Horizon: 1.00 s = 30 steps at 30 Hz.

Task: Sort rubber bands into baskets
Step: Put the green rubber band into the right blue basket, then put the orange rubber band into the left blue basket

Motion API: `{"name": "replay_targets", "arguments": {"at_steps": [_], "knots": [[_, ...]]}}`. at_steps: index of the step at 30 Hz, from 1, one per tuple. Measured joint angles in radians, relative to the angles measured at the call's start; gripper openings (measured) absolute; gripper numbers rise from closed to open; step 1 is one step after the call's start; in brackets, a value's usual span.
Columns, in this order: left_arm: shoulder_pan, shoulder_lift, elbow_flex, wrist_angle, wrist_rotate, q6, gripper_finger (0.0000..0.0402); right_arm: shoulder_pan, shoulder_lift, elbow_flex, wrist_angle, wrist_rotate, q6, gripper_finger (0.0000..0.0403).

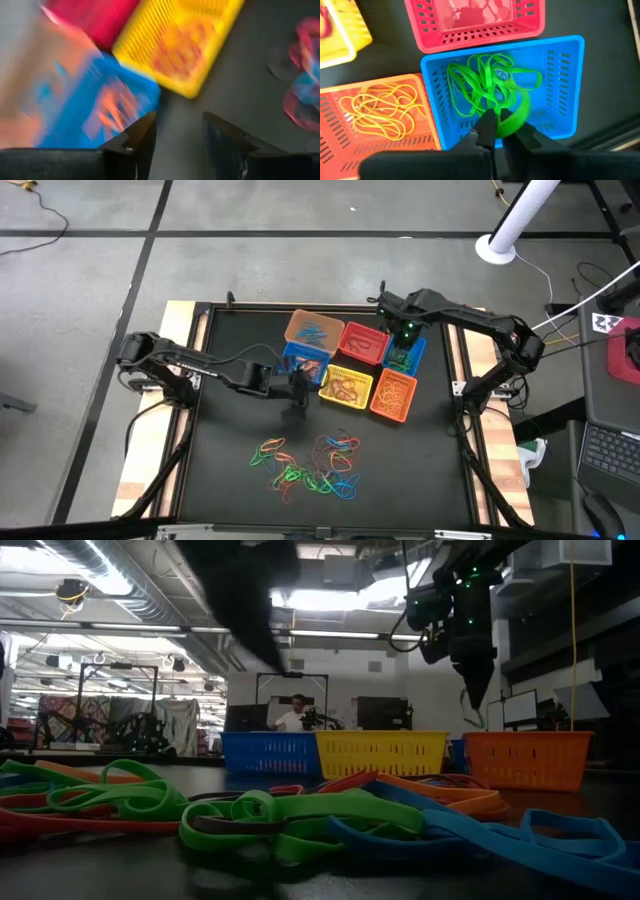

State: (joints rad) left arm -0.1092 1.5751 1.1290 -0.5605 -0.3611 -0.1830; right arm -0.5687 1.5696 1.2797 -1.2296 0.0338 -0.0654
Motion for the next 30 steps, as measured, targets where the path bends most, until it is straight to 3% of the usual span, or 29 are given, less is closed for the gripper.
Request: {"name": "replay_targets", "arguments": {"at_steps": [5,9,16,30], "knots": [[-0.015,-0.004,-0.028,-0.175,0.253,-0.204,0.0143,-0.001,0.0,0.0,0.0,-0.002,0.0,0.0073],[-0.052,-0.003,-0.092,-0.176,0.361,-0.282,0.0134,-0.001,0.0,0.0,0.002,-0.01,0.001,0.0107],[-0.114,-0.002,-0.181,-0.044,0.429,-0.32,0.0117,-0.001,0.0,0.0,0.009,-0.008,0.009,0.0139],[-0.175,-0.002,-0.331,0.226,0.444,-0.393,0.009,-0.001,0.0,0.0,0.009,-0.008,0.011,0.0138]]}}
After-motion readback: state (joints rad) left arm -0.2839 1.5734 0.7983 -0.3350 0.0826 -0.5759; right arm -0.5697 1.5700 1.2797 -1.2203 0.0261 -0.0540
